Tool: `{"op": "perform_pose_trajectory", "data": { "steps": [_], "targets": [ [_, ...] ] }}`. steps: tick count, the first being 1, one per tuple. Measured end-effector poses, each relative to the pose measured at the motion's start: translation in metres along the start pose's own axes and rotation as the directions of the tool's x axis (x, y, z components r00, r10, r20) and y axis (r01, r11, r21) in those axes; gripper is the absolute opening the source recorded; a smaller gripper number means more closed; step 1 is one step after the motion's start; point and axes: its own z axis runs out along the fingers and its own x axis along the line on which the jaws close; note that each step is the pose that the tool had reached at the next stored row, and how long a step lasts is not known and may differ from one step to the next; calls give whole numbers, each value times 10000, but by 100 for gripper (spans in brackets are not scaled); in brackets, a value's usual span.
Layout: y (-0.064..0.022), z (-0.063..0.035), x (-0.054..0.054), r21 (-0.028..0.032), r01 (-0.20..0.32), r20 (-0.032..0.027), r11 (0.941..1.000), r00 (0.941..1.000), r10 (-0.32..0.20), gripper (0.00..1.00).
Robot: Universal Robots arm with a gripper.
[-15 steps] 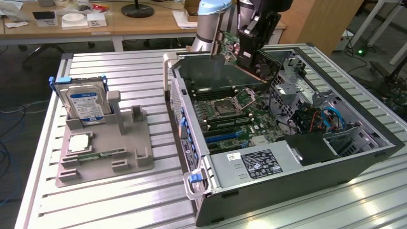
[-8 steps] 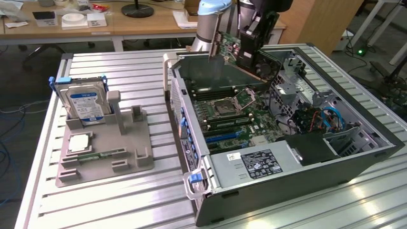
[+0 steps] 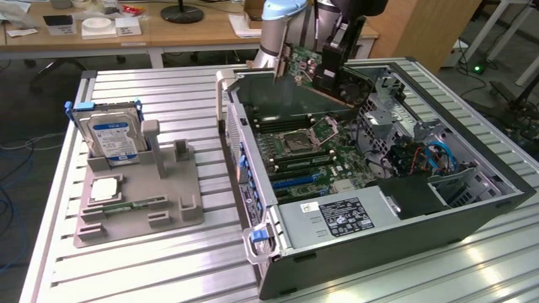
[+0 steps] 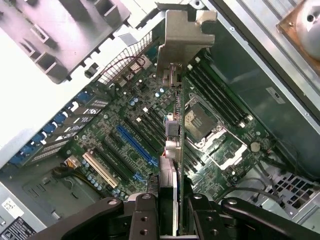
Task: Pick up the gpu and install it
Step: 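Insert the gpu into the slot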
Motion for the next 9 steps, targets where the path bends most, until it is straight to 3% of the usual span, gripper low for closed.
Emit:
{"op": "perform_pose_trajectory", "data": {
  "steps": [9],
  "targets": [
    [0, 4, 0, -18, 974, -31, 9952, 9952, -974, 27]
  ]
}}
